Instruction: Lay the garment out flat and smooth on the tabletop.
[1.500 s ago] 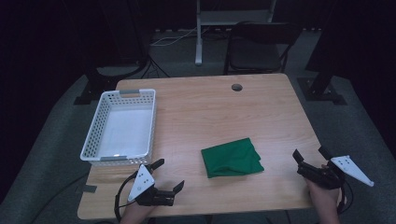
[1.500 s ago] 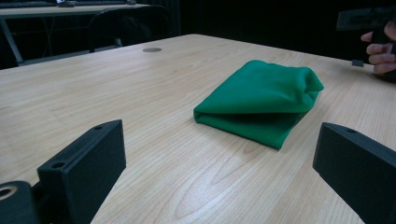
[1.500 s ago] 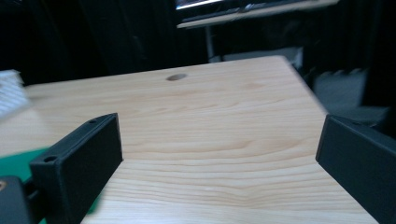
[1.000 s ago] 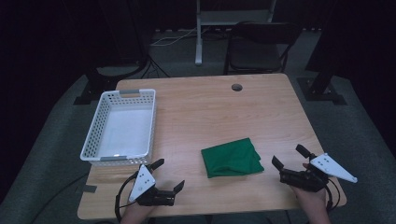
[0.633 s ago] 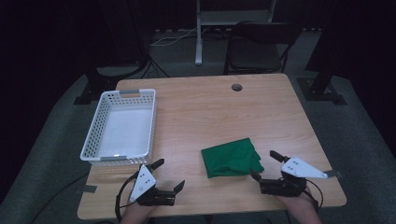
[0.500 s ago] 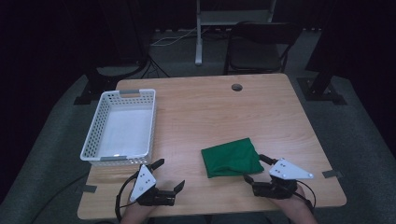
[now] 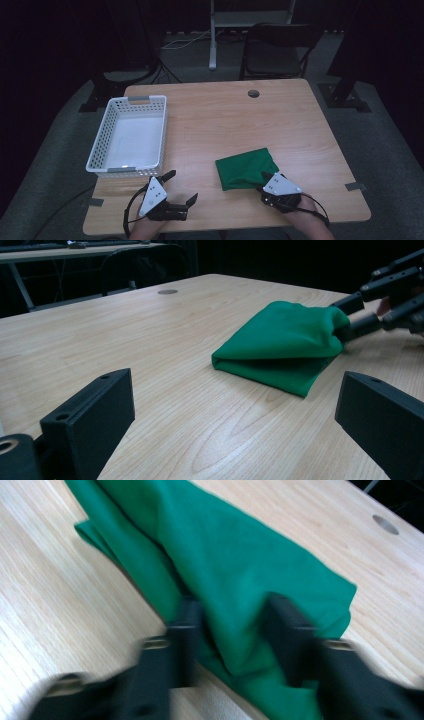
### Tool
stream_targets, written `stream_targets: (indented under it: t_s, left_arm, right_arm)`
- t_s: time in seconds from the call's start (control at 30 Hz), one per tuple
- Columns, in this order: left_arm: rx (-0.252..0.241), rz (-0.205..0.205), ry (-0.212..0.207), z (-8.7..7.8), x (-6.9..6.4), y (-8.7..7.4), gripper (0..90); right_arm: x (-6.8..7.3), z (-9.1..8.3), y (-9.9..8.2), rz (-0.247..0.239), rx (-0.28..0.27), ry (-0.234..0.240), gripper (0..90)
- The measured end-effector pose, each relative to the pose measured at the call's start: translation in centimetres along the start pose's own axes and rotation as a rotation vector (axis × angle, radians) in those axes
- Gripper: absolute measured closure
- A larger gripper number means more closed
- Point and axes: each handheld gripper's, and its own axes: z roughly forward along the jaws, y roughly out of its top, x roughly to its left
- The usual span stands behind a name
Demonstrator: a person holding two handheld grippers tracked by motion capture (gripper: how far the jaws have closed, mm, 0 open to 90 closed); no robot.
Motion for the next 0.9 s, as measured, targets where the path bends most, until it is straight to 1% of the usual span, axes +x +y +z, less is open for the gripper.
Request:
stream_targets:
  t_s: [0.03, 0.07, 0.1, 0.17, 0.23, 0.33, 0.37, 0.4, 0.47, 0.5, 0.6, 0.63, 0.7, 0.77, 0.8, 0.87, 0.9]
  left_arm:
    - [0.0, 0.0, 0.0, 0.0, 0.0, 0.0, 3.7]
    - [0.0, 0.0, 0.0, 0.0, 0.0, 0.0, 3.8]
    - [0.0, 0.001, 0.0, 0.0, 0.0, 0.0, 3.7]
    - [0.0, 0.001, 0.0, 0.0, 0.0, 0.0, 3.7]
    - [0.0, 0.001, 0.0, 0.0, 0.0, 0.0, 3.7]
    - [-0.001, 0.002, 0.0, 0.0, 0.0, 0.0, 3.8]
    - [-0.001, 0.003, -0.001, 0.0, 0.0, 0.0, 3.8]
    - [-0.001, 0.002, -0.001, 0.0, 0.0, 0.0, 3.8]
    - [0.0, 0.001, -0.002, 0.0, 0.0, 0.0, 3.8]
    - [-0.001, 0.003, -0.001, 0.0, 0.0, 0.0, 3.7]
    - [-0.003, 0.007, -0.001, 0.0, -0.1, 0.0, 3.7]
    - [-0.003, 0.007, -0.001, 0.0, -0.1, 0.0, 3.7]
    - [-0.003, 0.008, -0.001, 0.0, -0.1, 0.0, 3.7]
    - [-0.003, 0.012, 0.0, 0.0, -0.1, 0.0, 3.7]
    - [-0.003, 0.012, 0.0, 0.0, -0.1, 0.0, 3.7]
    - [-0.002, 0.01, 0.0, 0.0, -0.1, 0.0, 3.7]
    - [-0.002, 0.008, -0.001, 0.0, -0.1, 0.0, 3.7]
  right_arm:
    - [0.0, -0.1, 0.1, 0.002, -0.007, -0.002, 74.1]
    - [0.1, -0.2, 0.2, -0.003, -0.017, -0.019, 80.2]
    - [0.1, -0.3, 0.4, -0.003, -0.027, -0.027, 83.2]
    - [0.0, -0.4, 0.5, 0.001, -0.037, -0.026, 84.4]
    - [-0.3, -0.9, 1.1, 0.014, -0.072, -0.009, 84.9]
    - [-0.9, -1.4, 1.7, 0.046, -0.115, 0.022, 84.9]
    - [-1.1, -1.5, 1.9, 0.057, -0.125, 0.023, 85.0]
    - [-1.1, -1.5, 1.9, 0.057, -0.125, 0.023, 85.0]
    - [-1.7, -1.7, 2.5, 0.082, -0.151, 0.04, 84.9]
    - [-1.9, -1.7, 2.7, 0.087, -0.16, 0.044, 84.9]
    - [-2.6, -1.6, 3.4, 0.099, -0.164, 0.046, 84.8]
    - [-2.6, -1.6, 3.4, 0.099, -0.164, 0.046, 84.8]
    - [-3.1, -1.3, 3.9, 0.111, -0.149, 0.02, 84.8]
    - [-3.7, -1.0, 4.5, 0.121, -0.142, 0.01, 84.7]
    - [-3.9, -0.9, 4.7, 0.124, -0.147, 0.005, 84.7]
    - [-4.3, -0.8, 5.2, 0.143, -0.16, 0.018, 84.7]
    - [-4.6, -0.6, 5.4, 0.146, -0.162, 0.015, 84.6]
